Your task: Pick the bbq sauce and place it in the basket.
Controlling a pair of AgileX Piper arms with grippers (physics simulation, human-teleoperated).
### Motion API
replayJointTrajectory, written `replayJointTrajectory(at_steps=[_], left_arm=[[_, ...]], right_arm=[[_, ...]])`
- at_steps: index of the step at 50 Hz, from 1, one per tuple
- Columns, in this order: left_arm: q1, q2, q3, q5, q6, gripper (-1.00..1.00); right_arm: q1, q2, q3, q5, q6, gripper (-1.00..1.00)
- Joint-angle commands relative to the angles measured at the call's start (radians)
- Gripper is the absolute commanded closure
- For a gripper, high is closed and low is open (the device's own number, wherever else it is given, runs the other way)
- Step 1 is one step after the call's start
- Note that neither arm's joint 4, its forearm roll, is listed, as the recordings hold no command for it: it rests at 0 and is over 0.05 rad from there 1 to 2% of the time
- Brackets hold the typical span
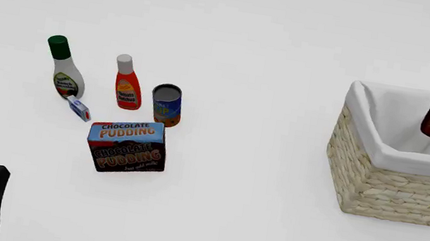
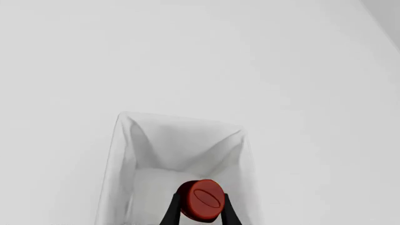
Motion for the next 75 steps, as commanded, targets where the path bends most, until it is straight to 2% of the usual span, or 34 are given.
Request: replayJointTrajectory(at_steps=[1,24,75], left_arm=[[0.000,0.000,0.000,0.000,0.000,-1.00],[0.000,0.000,0.000,0.000,0.000,-1.00],[0.000,0.000,0.000,0.000,0.000,-1.00]], right_arm=[[0.007,0.029,0.030,-0.046,0.025,1.00],[0.006,0.106,0.067,-0.117,0.035,1.00],[0.025,0.277,0.046,-0.195,0.036,1.00]])
